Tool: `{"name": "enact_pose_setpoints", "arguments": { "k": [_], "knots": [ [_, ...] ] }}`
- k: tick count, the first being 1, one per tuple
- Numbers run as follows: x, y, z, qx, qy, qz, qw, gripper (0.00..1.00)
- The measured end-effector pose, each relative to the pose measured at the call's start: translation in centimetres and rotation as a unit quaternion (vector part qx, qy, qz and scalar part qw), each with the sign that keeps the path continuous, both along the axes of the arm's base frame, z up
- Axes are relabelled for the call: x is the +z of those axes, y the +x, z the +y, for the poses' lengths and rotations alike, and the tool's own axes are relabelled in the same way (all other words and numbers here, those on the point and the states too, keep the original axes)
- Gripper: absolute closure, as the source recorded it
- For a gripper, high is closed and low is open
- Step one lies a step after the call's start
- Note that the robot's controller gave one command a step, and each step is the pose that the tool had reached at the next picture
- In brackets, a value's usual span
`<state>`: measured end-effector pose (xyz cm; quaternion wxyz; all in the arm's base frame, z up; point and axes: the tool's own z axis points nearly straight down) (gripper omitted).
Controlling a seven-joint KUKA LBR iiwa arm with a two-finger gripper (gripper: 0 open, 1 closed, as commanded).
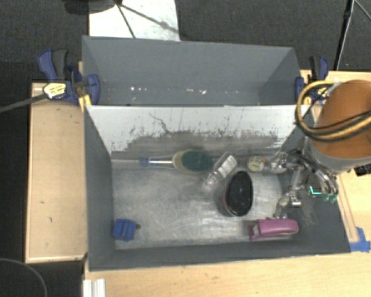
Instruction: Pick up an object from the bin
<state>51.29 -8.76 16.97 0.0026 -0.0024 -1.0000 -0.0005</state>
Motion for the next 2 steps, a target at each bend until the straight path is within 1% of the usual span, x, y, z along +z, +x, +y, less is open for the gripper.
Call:
{"name": "enact_pose_setpoints", "arguments": {
  "k": [1, 2],
  "knots": [
    [-9.8, 7.3, 2.1, -0.100, 0.001, -0.0053, 0.9949, 0.00],
    [-9.5, 6.1, 8.5, -0.090, -0.001, -0.0092, 0.9959, 0.00]
  ]
}}
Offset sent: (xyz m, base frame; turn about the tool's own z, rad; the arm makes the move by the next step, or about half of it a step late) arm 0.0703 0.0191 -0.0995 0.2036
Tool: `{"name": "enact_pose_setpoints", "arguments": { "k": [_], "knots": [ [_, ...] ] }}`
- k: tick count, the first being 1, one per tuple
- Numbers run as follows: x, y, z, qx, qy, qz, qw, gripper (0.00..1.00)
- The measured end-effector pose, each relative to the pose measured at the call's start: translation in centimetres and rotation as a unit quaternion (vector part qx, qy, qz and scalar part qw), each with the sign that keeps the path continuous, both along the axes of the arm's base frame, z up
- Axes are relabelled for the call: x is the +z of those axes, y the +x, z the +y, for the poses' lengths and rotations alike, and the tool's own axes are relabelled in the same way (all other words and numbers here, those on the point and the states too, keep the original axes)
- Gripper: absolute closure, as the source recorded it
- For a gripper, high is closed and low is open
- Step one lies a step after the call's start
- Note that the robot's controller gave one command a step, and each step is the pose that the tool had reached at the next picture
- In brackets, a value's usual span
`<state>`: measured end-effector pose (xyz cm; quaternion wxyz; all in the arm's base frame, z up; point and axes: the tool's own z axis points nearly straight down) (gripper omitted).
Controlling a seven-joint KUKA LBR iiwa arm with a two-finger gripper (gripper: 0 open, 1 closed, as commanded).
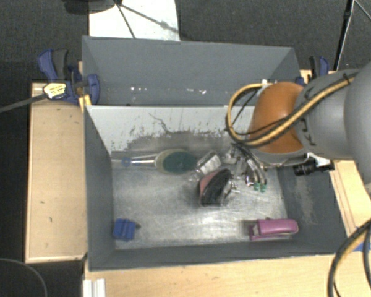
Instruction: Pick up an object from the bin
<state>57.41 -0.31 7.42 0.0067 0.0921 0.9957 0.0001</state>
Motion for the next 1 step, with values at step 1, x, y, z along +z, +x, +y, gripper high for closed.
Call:
{"name": "enact_pose_setpoints", "arguments": {
  "k": [1],
  "knots": [
    [0.15, 0.21, -0.26, 0.000, -0.001, -0.0031, 1.0000, 1.00]
  ]
}}
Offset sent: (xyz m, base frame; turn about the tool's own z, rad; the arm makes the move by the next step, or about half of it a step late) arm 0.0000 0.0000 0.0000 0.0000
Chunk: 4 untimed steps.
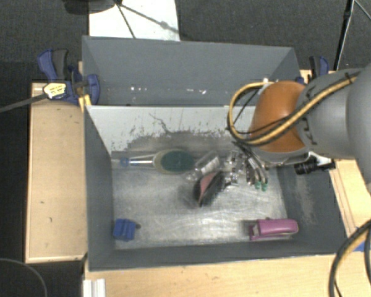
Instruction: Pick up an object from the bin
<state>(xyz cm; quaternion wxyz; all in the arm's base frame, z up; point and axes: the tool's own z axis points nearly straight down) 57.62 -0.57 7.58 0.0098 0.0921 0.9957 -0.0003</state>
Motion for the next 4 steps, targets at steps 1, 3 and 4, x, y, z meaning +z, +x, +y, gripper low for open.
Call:
{"name": "enact_pose_setpoints", "arguments": {
  "k": [1, 3, 4],
  "knots": [
    [16.8, -0.6, 7.8, -0.073, 0.004, 0.0041, 0.9973, 1.00],
    [1.8, -1.7, 10.5, 0.081, 0.001, 0.0098, 0.9966, 0.00],
    [2.1, -1.6, 10.4, 0.081, 0.001, 0.0073, 0.9967, 1.00]
  ]
}}
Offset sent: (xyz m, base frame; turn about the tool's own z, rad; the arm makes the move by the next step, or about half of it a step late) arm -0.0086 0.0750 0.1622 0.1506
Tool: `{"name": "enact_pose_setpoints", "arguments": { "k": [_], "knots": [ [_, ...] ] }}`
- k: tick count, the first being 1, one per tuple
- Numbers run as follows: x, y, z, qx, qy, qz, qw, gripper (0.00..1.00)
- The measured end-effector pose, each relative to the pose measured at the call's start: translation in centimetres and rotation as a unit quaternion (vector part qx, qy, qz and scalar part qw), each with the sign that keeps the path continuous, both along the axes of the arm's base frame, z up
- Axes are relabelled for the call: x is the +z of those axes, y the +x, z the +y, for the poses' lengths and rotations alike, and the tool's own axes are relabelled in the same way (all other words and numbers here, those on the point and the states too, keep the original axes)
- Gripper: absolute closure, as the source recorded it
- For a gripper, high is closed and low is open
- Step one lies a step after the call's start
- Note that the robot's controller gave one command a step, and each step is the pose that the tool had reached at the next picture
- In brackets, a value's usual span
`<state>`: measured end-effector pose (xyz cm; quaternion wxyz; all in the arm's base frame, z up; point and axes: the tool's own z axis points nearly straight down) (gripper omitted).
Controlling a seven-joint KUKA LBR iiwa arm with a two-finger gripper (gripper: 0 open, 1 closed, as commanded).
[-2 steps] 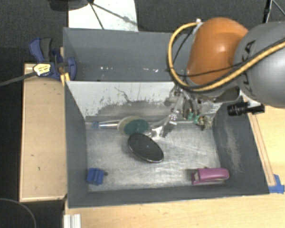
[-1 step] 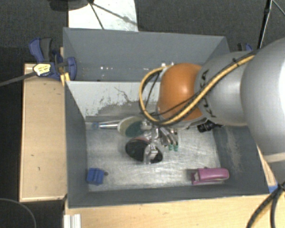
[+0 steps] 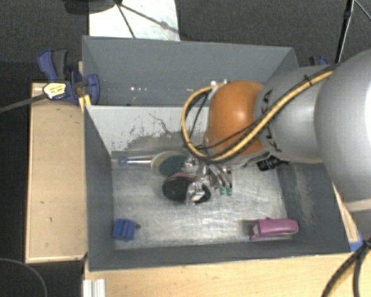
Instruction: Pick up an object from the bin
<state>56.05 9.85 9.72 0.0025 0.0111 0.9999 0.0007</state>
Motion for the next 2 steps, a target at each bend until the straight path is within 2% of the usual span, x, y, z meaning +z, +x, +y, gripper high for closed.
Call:
{"name": "enact_pose_setpoints", "arguments": {
  "k": [1, 2],
  "knots": [
    [14.21, -0.65, 0.14, 0.014, 0.000, -0.0025, 0.9999, 1.00],
    [13.92, 0.08, 0.23, 0.039, 0.000, -0.0003, 0.9993, 1.00]
  ]
}}
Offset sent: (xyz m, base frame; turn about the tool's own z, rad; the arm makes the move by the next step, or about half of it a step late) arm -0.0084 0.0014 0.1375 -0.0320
